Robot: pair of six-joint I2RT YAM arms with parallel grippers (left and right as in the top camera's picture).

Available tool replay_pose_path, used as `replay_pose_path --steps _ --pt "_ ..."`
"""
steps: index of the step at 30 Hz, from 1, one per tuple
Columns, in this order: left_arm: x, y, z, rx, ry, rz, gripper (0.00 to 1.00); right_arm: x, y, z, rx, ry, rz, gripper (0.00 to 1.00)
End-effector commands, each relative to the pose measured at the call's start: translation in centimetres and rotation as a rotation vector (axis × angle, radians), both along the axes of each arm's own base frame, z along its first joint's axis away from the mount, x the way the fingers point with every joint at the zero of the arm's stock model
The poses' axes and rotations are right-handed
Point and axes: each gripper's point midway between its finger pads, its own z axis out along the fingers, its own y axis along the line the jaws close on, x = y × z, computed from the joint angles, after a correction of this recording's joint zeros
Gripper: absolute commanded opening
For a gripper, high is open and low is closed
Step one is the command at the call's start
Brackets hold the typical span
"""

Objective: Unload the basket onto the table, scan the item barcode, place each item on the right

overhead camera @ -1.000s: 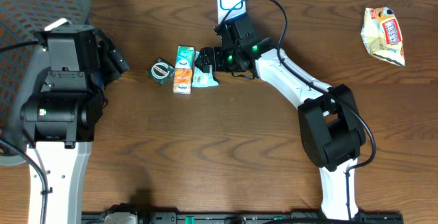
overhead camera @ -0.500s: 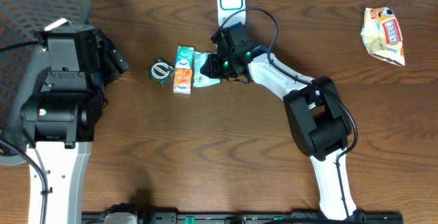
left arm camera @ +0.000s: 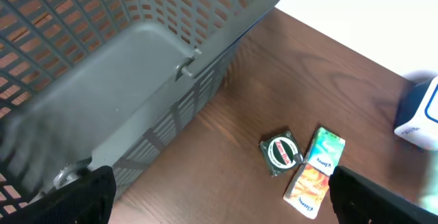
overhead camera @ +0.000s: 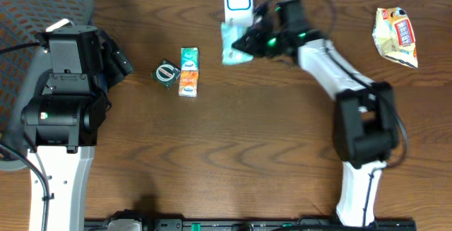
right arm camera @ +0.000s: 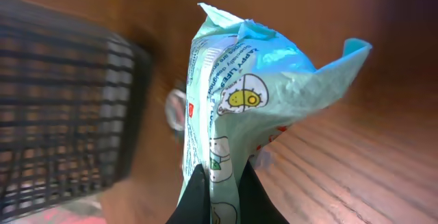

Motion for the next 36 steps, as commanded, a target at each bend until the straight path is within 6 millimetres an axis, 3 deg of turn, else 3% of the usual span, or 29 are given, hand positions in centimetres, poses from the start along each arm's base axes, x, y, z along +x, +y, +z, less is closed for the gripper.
replay_pose_path --steps 1,4,8,19,36 --pt "-0.2 0.3 0.7 0.003 -0.021 0.014 0.98 -1.3 -2.0 10.0 0.071 -0.250 0.086 0.01" --pt "-0.2 0.3 0.7 0.003 -0.021 0.014 0.98 -2.7 -4.7 13.2 0.020 -0.357 0.104 0.01" --pt "-0.2 0.3 0.7 0.003 -0.021 0.014 0.98 -3.7 -5.7 14.5 -0.027 -0.422 0.125 0.01" --pt "-0.2 0.3 0.7 0.003 -0.021 0.014 0.98 -3.8 -4.2 15.4 -0.061 -0.605 0.219 0.01" --pt "-0.2 0.3 0.7 0.003 -0.021 0.014 0.98 -4.9 -3.1 14.6 -0.052 -0.556 0.251 0.01"
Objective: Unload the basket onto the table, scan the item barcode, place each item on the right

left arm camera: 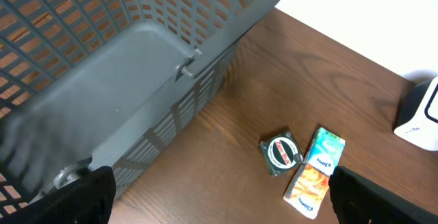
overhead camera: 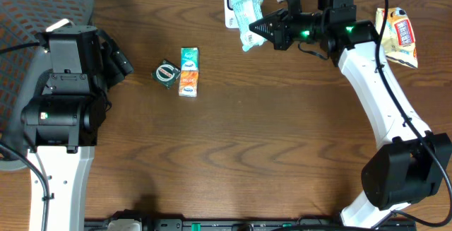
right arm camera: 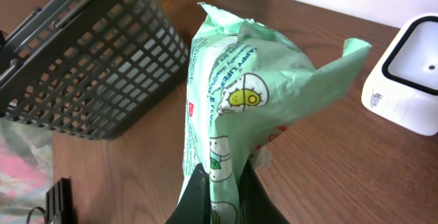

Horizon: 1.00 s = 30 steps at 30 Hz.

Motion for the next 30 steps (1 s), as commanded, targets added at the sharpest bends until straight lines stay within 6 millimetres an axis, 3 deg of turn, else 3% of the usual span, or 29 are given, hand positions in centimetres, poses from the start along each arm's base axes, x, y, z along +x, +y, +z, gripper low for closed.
replay_pose_path --steps 1,14,17,19,20,22,27,30 --pt "-0.2 0.3 0.7 0.003 -0.021 0.014 0.98 -0.5 0.6 0.5 0.012 -0.019 0.037 0.01" --pt "-0.2 0.3 0.7 0.003 -0.021 0.014 0.98 -0.7 0.2 -0.7 -0.024 0.025 0.009 0.01" --pt "-0.2 0.3 0.7 0.003 -0.021 0.014 0.97 1.2 -2.1 -5.0 -0.261 0.043 -0.199 0.01" --pt "-0.2 0.3 0.7 0.003 -0.021 0.014 0.98 2.1 -4.9 -8.1 -0.463 0.058 -0.384 0.01" --pt "-0.2 0.3 0.7 0.003 -0.021 0.014 0.98 2.2 -7.2 -10.2 -0.626 0.052 -0.519 0.01" --pt "-0.2 0.3 0.7 0.003 -0.021 0.014 0.98 1.3 -9.6 -12.8 -0.843 0.020 -0.636 0.01" --pt "-0.2 0.3 0.7 0.003 -0.021 0.014 0.98 -0.5 -12.5 -15.8 -1.180 -0.062 -0.762 0.01" --pt "-0.2 0.3 0.7 0.003 -0.021 0.014 0.98 -1.6 -11.8 -18.3 -1.259 -0.037 -0.705 0.01"
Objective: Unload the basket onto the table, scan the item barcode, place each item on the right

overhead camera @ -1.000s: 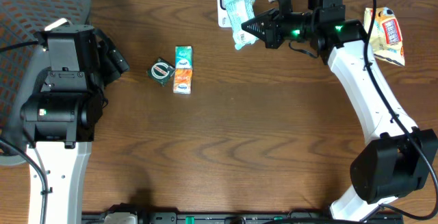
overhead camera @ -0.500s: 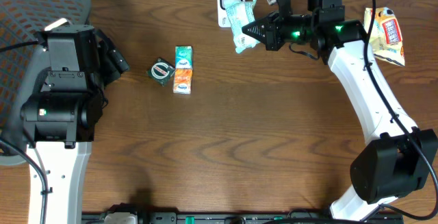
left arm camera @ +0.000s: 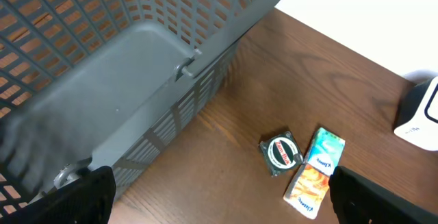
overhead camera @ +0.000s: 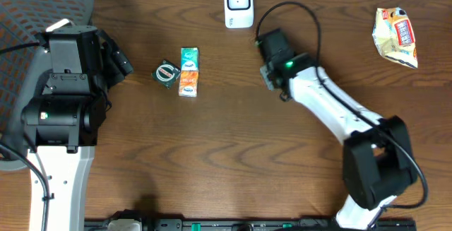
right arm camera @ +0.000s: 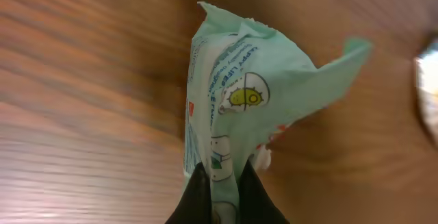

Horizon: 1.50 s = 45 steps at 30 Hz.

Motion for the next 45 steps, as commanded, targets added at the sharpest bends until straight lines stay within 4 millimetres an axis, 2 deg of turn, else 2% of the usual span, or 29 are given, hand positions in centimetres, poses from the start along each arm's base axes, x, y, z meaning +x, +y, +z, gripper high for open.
replay_pose_path --steps 1,3,5,6,7,8,12,16,17,20,21,26,29,32,36,39,40,42,45 --pt "-0.2 0.3 0.7 0.003 -0.021 0.014 0.98 -0.6 -2.0 -1.8 -0.214 -0.003 -0.067 0.02" --pt "-0.2 0.3 0.7 0.003 -0.021 0.014 0.98 -1.1 -1.6 -3.5 -0.240 0.039 -0.048 0.04" --pt "-0.2 0.3 0.7 0.003 -0.021 0.014 0.97 -1.8 -0.8 -4.8 -0.264 0.074 -0.019 0.10" --pt "-0.2 0.3 0.7 0.003 -0.021 0.014 0.97 -2.1 -0.4 -5.0 -0.269 0.079 -0.008 0.16" --pt "-0.2 0.3 0.7 0.003 -0.021 0.014 0.98 -2.5 0.5 -5.2 -0.266 0.078 0.005 0.31" --pt "-0.2 0.3 0.7 0.003 -0.021 0.014 0.97 -2.7 1.0 -5.2 -0.261 0.073 0.009 0.33" --pt "-0.2 0.3 0.7 0.003 -0.021 0.014 0.98 -4.3 4.2 -5.3 -0.253 0.080 0.090 0.31" --pt "-0.2 0.3 0.7 0.003 -0.021 0.014 0.98 -5.0 6.5 -5.1 -0.237 0.057 0.126 0.36" --pt "-0.2 0.3 0.7 0.003 -0.021 0.014 0.98 -5.2 7.4 -4.9 -0.225 0.044 0.133 0.40" --pt "-0.2 0.3 0.7 0.003 -0.021 0.014 0.98 -4.8 8.2 -3.7 -0.208 0.016 0.118 0.42" --pt "-0.2 0.3 0.7 0.003 -0.021 0.014 0.98 -4.3 8.3 -2.9 -0.197 0.005 0.109 0.47" --pt "-0.2 0.3 0.7 0.003 -0.021 0.014 0.98 -1.6 6.7 -0.6 -0.130 -0.016 0.013 0.62" --pt "-0.2 0.3 0.7 0.003 -0.021 0.014 0.98 -0.6 4.9 -1.0 -0.073 0.033 -0.021 0.66" --pt "-0.2 0.3 0.7 0.003 -0.021 0.014 0.98 -1.2 4.2 -2.7 0.034 0.176 0.028 0.65" --pt "-0.2 0.3 0.7 0.003 -0.021 0.014 0.98 -2.9 5.5 -4.6 0.257 0.368 0.161 0.70" --pt "-0.2 0.3 0.7 0.003 -0.021 0.014 0.98 -3.0 4.6 -5.2 0.269 0.385 0.144 0.68" --pt "-0.2 0.3 0.7 0.003 -0.021 0.014 0.98 -3.1 4.1 -5.6 0.268 0.392 0.135 0.64" --pt "-0.2 0.3 0.7 0.003 -0.021 0.014 0.98 -3.3 3.8 -6.0 0.267 0.398 0.129 0.61" --pt "-0.2 0.3 0.7 0.003 -0.021 0.014 0.97 -3.8 3.7 -7.2 0.265 0.398 0.131 0.63"
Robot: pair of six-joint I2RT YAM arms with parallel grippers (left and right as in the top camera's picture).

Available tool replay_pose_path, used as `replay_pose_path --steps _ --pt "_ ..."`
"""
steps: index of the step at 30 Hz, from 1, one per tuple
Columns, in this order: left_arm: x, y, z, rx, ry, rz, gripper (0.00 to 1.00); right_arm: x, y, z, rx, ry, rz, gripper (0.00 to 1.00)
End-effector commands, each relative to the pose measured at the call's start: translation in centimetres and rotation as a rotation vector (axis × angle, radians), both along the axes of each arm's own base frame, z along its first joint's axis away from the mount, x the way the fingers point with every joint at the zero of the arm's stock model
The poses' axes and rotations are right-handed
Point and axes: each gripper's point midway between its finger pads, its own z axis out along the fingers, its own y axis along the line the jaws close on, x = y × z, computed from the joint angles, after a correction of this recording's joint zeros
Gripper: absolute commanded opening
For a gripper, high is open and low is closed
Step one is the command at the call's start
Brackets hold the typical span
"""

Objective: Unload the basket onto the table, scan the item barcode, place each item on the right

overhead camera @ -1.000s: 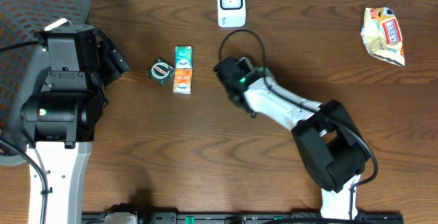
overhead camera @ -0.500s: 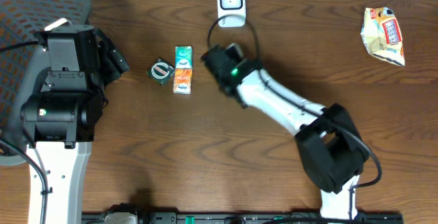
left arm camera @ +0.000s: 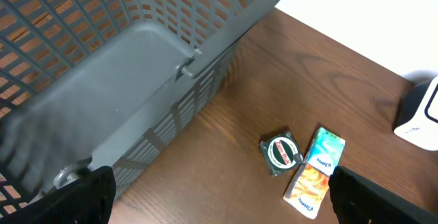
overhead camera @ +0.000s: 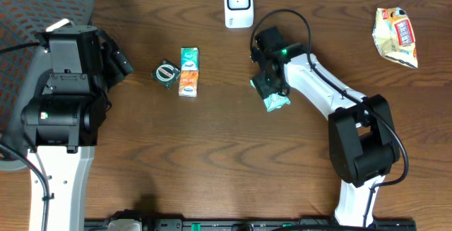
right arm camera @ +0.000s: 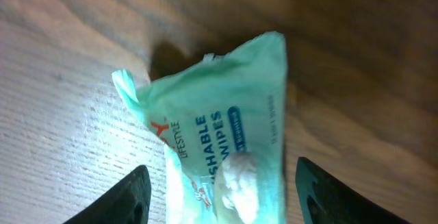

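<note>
A mint-green pack of flushable wipes [overhead camera: 276,102] lies flat on the wooden table, below and to the right of the white barcode scanner [overhead camera: 239,3]. My right gripper [overhead camera: 270,83] hovers directly over it, open. In the right wrist view the pack [right arm camera: 226,135] lies between the spread fingers [right arm camera: 126,195] of the right gripper [right arm camera: 222,196], which do not touch it. My left gripper [left arm camera: 219,196] stays open at the far left, holding nothing, beside the basket.
A grey mesh basket [left arm camera: 102,59] stands at the left edge. A round green item [overhead camera: 166,73] and a green-orange box [overhead camera: 188,72] lie left of centre. A crumpled snack bag [overhead camera: 395,37] sits at the far right. The scanner stands at the back edge.
My right gripper was shut on the wipes pack low over the table. Now its jaws are open and the pack lies on the wood beneath them. The left arm has not moved.
My right gripper held the wipes pack just beside the scanner, then in front of the scanner with the arm reaching in from the right. Then it held the pack low, right of the scanner. Now the pack lies released on the table.
</note>
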Motion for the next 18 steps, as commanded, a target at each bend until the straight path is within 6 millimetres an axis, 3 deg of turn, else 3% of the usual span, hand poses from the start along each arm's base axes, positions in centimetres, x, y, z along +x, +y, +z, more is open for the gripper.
replay_pose_path --steps 1,4,6,10,14,15,18 --pt "-0.2 0.3 0.7 0.003 -0.020 0.014 0.98 -1.1 0.2 -1.7 0.030 0.033 0.028 0.63" --pt "-0.2 0.3 0.7 0.003 -0.020 0.014 0.98 -1.8 -0.1 -3.1 0.030 0.037 0.025 0.61" --pt "-0.2 0.3 0.7 0.003 -0.020 0.014 0.98 -1.9 -0.1 -3.2 0.033 0.044 0.000 0.44" --pt "-0.2 0.3 0.7 0.003 -0.020 0.014 0.98 -1.2 0.3 -2.5 0.055 0.027 -0.046 0.23" --pt "-0.2 0.3 0.7 0.003 -0.020 0.014 0.98 0.7 1.3 -0.1 0.089 -0.024 -0.080 0.10" --pt "-0.2 0.3 0.7 0.003 -0.020 0.014 0.97 1.9 2.0 1.3 0.109 -0.061 -0.084 0.03" --pt "-0.2 0.3 0.7 0.003 -0.020 0.014 0.98 4.2 3.3 3.7 0.165 -0.143 -0.114 0.01"
